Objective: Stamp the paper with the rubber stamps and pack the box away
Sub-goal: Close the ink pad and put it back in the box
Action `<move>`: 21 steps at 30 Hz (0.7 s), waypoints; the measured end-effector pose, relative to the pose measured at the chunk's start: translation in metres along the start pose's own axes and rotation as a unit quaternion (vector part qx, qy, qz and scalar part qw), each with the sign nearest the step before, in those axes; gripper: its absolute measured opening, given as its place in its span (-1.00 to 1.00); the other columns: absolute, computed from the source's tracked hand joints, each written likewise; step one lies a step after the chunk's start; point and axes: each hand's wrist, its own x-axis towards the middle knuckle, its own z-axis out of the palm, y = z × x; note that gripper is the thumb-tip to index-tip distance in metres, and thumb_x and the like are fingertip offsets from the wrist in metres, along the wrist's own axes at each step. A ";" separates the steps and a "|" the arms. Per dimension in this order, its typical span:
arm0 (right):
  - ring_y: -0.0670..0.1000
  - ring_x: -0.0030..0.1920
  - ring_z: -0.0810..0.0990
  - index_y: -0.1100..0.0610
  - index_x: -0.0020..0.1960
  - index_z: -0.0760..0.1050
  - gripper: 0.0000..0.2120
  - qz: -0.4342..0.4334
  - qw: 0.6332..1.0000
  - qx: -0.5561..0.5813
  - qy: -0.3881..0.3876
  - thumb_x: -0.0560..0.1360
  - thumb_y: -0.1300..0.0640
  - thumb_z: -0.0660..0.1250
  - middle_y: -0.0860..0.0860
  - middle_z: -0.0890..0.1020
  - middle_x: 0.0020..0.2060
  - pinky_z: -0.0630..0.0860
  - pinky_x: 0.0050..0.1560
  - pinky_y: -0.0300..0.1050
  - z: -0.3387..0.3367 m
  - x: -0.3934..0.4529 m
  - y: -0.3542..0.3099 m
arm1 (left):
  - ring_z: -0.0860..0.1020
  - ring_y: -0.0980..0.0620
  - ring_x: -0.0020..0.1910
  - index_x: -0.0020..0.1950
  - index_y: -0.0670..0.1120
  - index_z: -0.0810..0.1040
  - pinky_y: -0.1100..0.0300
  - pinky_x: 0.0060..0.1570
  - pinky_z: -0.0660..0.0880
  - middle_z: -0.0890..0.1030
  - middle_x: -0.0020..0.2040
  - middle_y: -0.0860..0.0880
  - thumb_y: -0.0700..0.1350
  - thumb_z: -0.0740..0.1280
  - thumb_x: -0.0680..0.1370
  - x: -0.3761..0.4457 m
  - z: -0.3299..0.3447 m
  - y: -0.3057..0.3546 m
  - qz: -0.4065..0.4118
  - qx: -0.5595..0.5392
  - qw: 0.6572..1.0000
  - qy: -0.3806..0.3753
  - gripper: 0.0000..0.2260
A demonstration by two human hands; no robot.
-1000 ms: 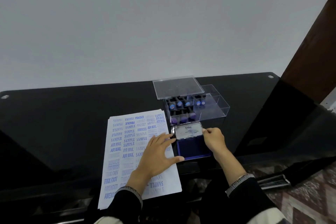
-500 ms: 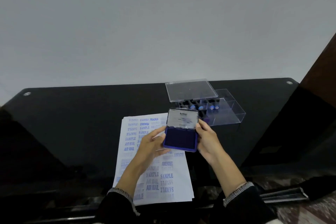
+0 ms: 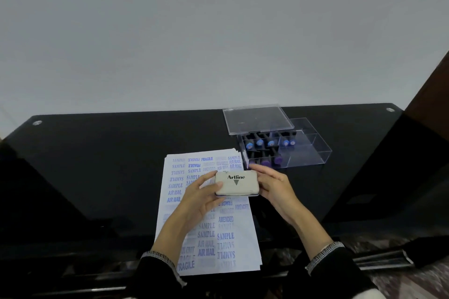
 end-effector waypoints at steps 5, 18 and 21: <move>0.12 0.02 0.64 0.16 0.23 0.44 -0.68 0.038 0.999 -0.036 0.010 0.50 0.27 0.36 0.21 0.61 0.05 0.60 -0.18 -0.13 -0.008 0.000 -0.007 | 0.67 -0.01 -0.01 0.24 0.01 0.52 0.14 -0.10 0.61 0.66 0.08 -0.11 -0.21 0.40 0.52 0.004 0.015 -0.005 0.087 0.060 0.994 0.001 -0.69; 0.00 0.04 0.58 0.04 0.20 0.44 -0.74 -0.222 0.869 -0.155 0.414 0.53 0.21 0.30 0.09 0.61 0.04 0.56 0.03 -0.12 -0.092 0.024 -0.072 | 0.40 0.15 0.26 0.24 0.03 0.51 0.28 0.30 0.20 0.49 0.26 0.12 -0.03 0.26 0.60 0.030 -0.005 -0.045 0.318 0.609 0.719 0.105 -0.78; 0.00 0.10 0.54 0.14 0.27 0.45 -0.70 -0.218 0.857 -0.262 0.386 0.55 0.27 0.25 0.10 0.58 0.11 0.42 0.00 -0.31 -0.098 0.037 -0.079 | 0.40 0.15 0.26 0.23 0.02 0.51 0.31 0.30 0.18 0.50 0.26 0.11 -0.02 0.26 0.60 0.031 -0.005 -0.046 0.326 0.619 0.707 0.106 -0.78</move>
